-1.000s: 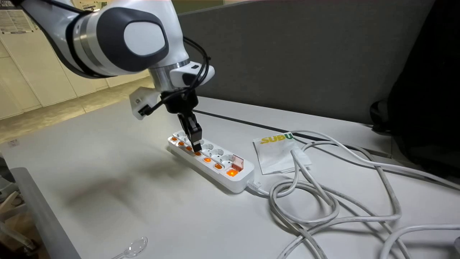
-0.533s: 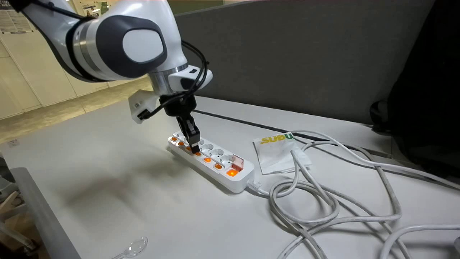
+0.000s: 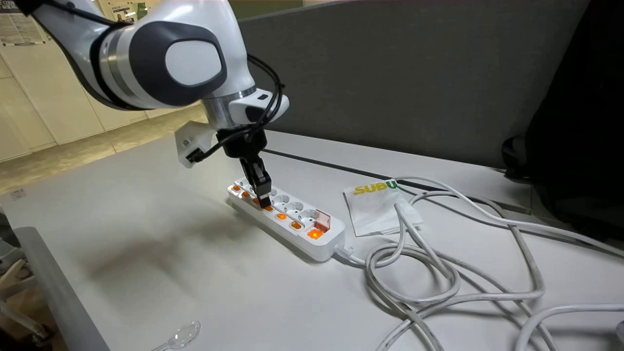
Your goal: Turn on the fourth switch on the extension cord
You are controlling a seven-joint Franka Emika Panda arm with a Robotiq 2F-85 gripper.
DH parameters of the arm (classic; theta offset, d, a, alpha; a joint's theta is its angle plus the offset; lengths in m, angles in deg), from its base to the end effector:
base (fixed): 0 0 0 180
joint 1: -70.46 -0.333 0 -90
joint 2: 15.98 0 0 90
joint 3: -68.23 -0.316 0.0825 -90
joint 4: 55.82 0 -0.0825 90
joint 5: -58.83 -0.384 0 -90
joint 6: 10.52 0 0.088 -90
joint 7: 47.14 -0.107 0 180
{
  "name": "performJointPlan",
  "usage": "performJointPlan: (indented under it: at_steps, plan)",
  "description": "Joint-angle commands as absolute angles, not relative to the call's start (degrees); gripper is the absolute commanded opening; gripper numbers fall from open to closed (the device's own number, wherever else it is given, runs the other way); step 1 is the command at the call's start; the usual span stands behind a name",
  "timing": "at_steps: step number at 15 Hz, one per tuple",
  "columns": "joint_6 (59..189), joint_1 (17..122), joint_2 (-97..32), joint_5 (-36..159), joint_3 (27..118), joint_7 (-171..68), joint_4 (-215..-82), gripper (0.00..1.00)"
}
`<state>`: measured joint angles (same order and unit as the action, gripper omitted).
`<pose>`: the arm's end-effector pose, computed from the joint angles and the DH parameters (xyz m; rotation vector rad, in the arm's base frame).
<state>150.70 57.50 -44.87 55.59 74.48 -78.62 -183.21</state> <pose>0.5491 0.0598 0.1542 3.0519 -0.7294 0.1501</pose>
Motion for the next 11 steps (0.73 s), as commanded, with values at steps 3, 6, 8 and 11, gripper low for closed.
performJointPlan:
  at_steps: [3, 6, 8, 11]
  plan:
    - [150.9, 56.4, -47.5, 55.0, 75.1, -79.4, -182.7, 0.0]
    - [149.9, 55.8, -48.9, 55.2, 75.5, -79.8, -182.0, 0.0]
    - [149.0, 56.1, -49.5, 54.6, 74.9, -79.7, -181.8, 0.0]
    - [147.1, 57.7, -48.6, 52.5, 72.9, -78.8, -181.7, 0.0]
